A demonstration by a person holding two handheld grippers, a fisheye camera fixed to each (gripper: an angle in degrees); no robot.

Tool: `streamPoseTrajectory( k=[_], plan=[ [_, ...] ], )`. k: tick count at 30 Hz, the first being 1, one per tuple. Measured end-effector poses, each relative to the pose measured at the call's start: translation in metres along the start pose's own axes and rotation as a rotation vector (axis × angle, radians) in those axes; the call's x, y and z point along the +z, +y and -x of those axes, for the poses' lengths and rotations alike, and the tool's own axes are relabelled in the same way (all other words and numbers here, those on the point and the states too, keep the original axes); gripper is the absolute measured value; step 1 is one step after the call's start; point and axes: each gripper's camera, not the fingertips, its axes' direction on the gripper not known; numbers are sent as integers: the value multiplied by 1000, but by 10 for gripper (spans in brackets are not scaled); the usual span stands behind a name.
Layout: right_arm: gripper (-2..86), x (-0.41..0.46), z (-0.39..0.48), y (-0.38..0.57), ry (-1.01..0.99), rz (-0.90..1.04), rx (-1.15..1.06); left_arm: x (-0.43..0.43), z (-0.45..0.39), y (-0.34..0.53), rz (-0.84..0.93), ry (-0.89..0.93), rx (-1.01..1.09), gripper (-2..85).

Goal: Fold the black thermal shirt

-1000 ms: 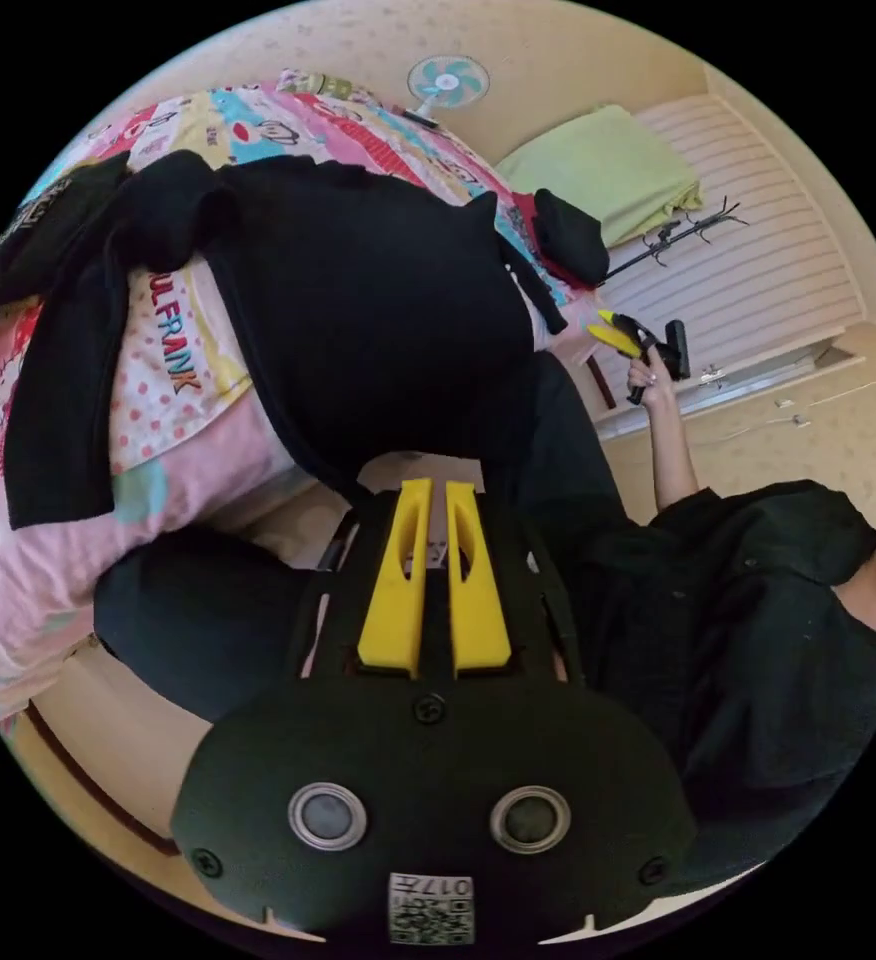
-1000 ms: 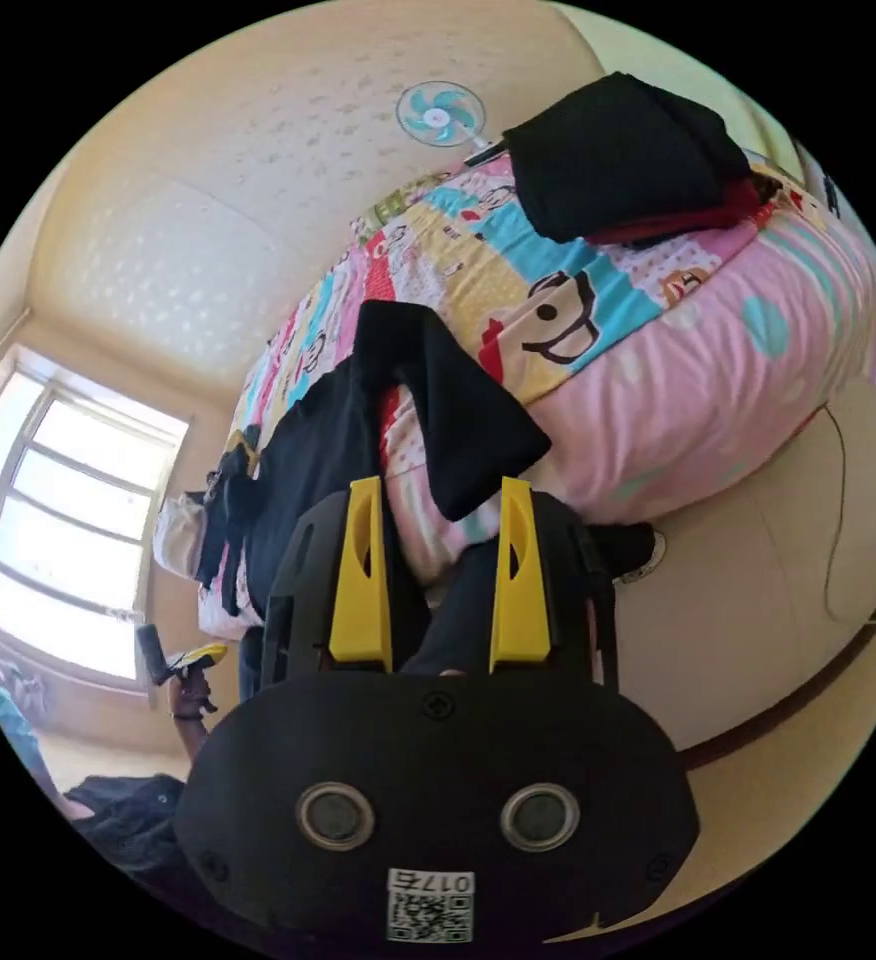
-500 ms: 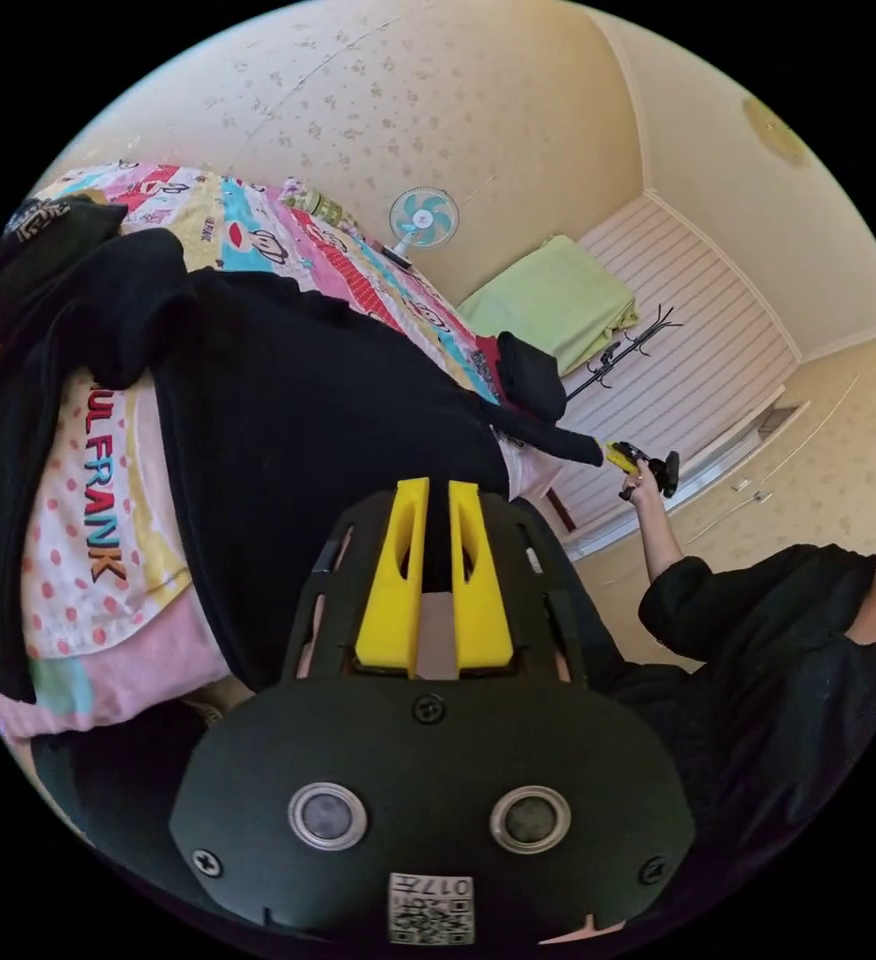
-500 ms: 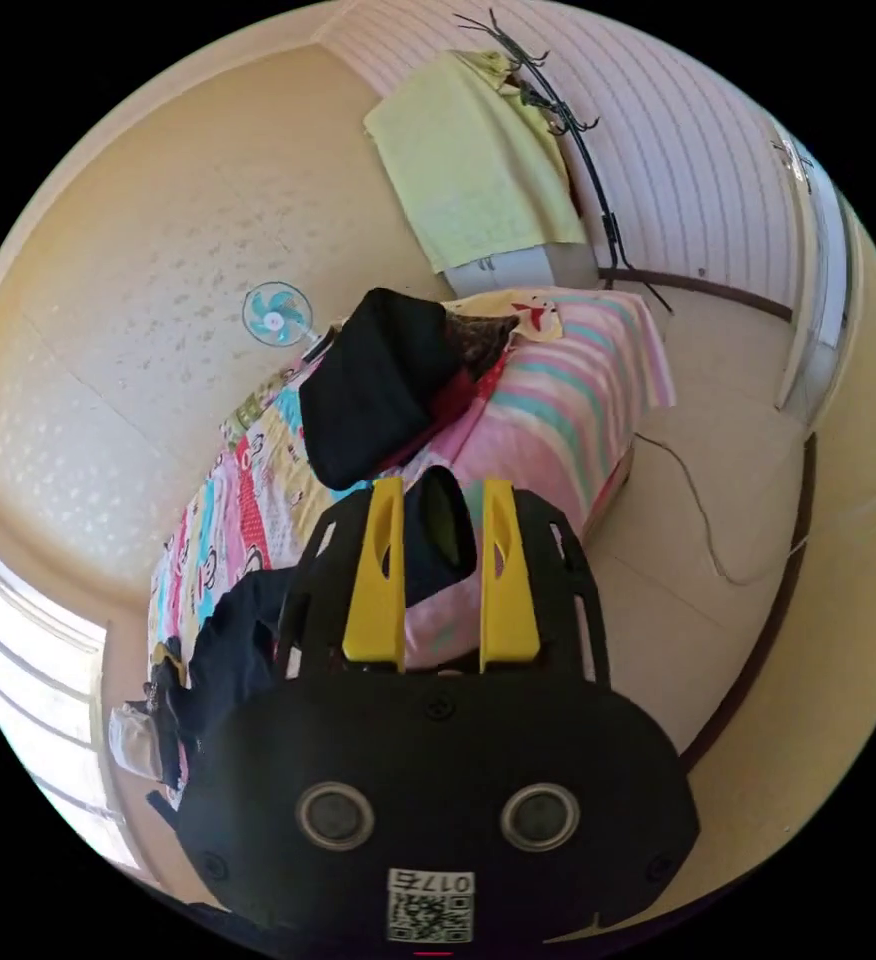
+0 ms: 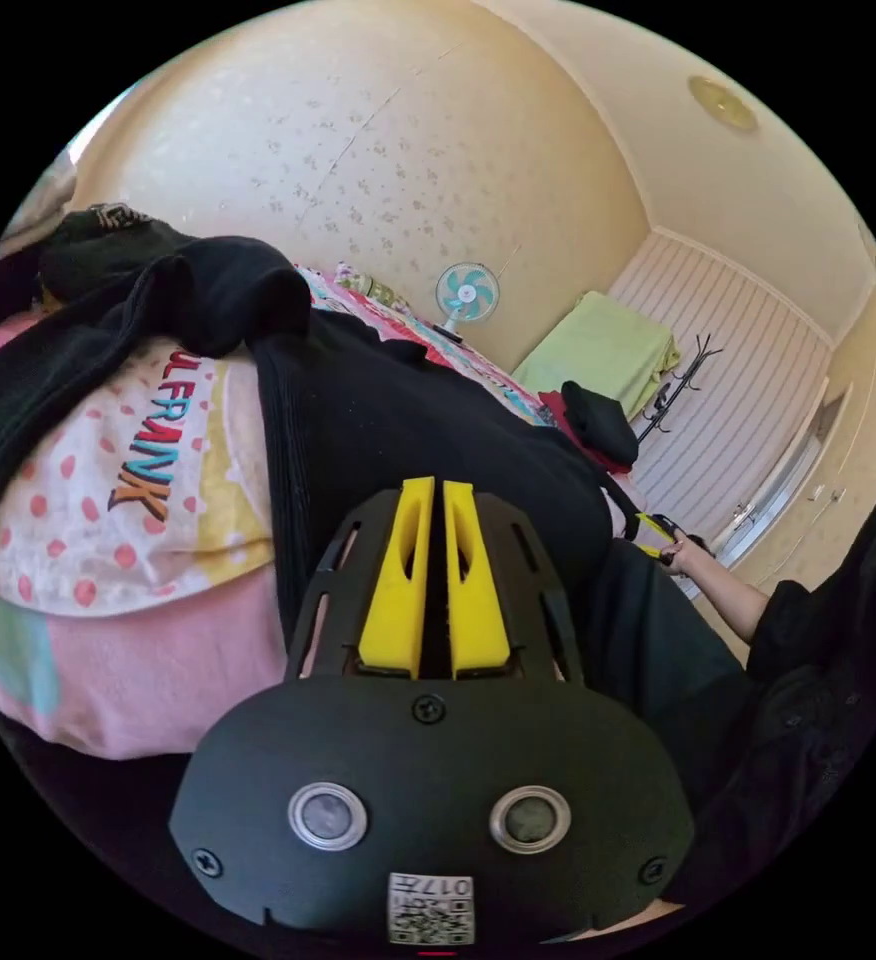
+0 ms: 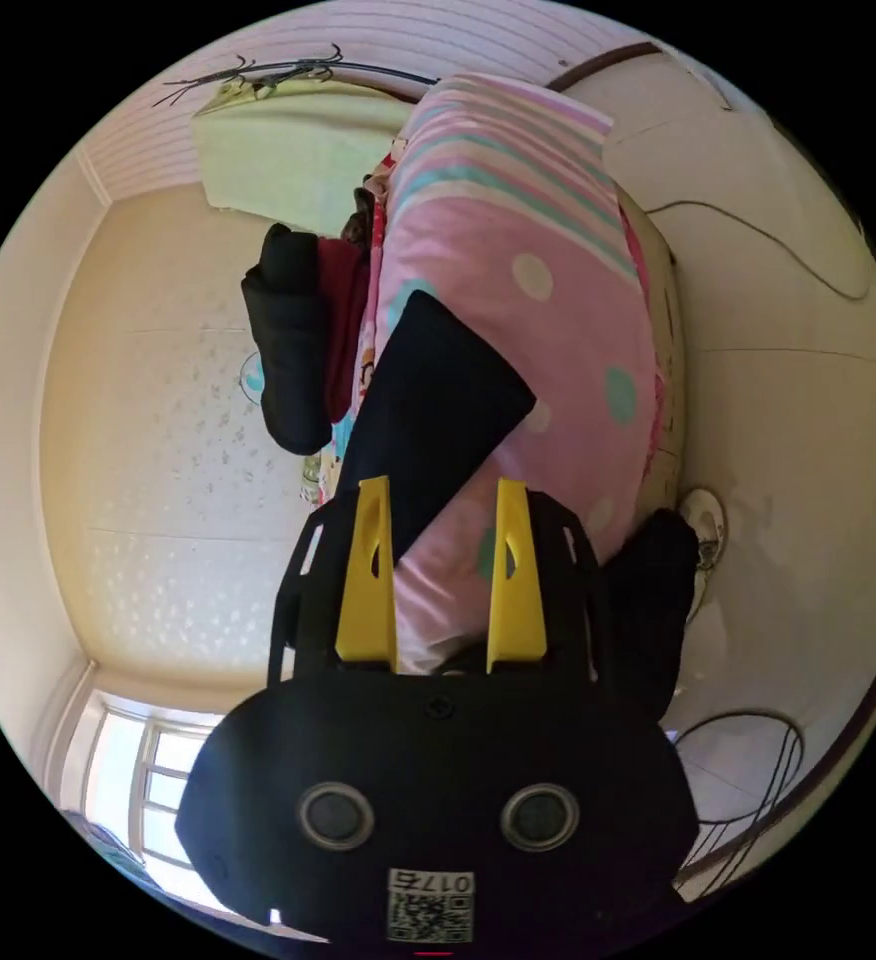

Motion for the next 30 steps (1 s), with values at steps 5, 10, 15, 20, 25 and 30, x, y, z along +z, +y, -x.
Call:
streamPoseTrajectory(
  k=[5,10,15,20,25,30],
  plan=[
    [43,-42,87,-5,-135,-129,-194,-9,6,8,-15,50,-13,-9],
    [44,-28,284,131,-313,68,-775,-16,8,15,-33,76,-1,-10],
    [114,66,336,307,-533,542,-998,-24,9,17,-24,101,-15,-10],
    [134,136,268,355,-439,653,-893,-31,12,20,-30,143,-40,-10],
    [108,221,161,377,335,655,-1121,-35,15,19,-19,187,-66,-9],
    [82,232,110,417,570,717,-1414,-36,12,18,-17,181,-70,-6]
  ],
)
